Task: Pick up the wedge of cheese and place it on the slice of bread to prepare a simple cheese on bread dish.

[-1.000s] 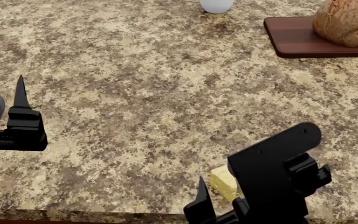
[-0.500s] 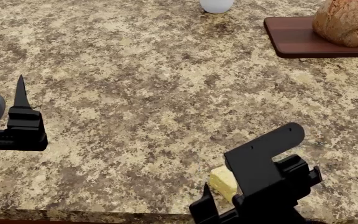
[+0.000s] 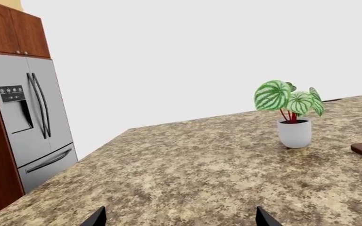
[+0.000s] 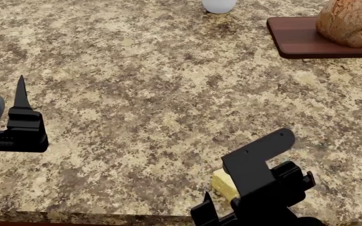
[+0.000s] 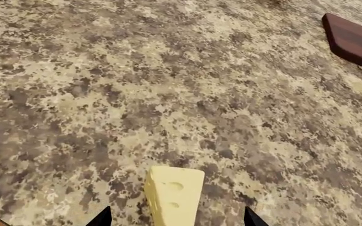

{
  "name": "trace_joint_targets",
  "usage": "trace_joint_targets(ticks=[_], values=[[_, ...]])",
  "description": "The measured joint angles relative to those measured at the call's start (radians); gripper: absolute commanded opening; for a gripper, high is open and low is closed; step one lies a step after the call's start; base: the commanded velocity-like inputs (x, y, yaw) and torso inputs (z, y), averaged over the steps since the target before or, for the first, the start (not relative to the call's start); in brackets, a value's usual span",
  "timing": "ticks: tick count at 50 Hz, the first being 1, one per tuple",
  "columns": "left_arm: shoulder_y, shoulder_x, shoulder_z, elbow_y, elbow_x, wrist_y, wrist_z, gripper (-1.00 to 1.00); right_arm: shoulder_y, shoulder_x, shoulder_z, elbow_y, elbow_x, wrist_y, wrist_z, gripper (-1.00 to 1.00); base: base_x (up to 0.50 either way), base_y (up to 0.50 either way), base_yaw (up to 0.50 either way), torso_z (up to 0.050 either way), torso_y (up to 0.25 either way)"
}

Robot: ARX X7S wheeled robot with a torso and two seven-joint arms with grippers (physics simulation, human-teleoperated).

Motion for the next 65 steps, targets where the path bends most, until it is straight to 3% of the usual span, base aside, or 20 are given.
trace_joint_targets(ticks=[10,11,26,36,52,65], values=[[-0.008,0.006,-0.003,0.012,-0.012,-0.021,-0.011,1.00,0.006,-0.003,-0.021,0.045,-0.009,-0.028,-0.004,1.00,0.00,0.00,0.00,0.000,0.000],[-0.009,0.007,-0.004,0.013,-0.013,-0.024,-0.012,1.00,0.006,-0.004,-0.021,0.048,-0.010,-0.030,-0.004,-1.00,0.00,0.00,0.00,0.000,0.000],[-0.012,0.006,-0.003,0.018,-0.024,-0.032,-0.023,1.00,0.008,0.004,0.011,-0.004,0.011,-0.004,0.018,-1.00,0.00,0.00,0.00,0.000,0.000],[0.003,-0.014,0.009,-0.011,-0.013,0.019,-0.012,1.00,0.065,0.001,0.142,-0.164,0.079,0.138,0.064,-1.00,0.00,0.00,0.00,0.000,0.000],[-0.008,-0.007,0.003,0.010,-0.029,-0.017,-0.031,1.00,0.342,0.103,0.339,-0.147,0.778,0.248,0.671,-1.00,0.04,-0.06,0.00,0.000,0.000],[-0.027,0.009,-0.005,0.035,-0.056,-0.063,-0.050,1.00,0.456,0.152,0.376,-0.089,0.984,0.223,0.906,-1.00,0.24,-0.40,0.00,0.000,0.001]])
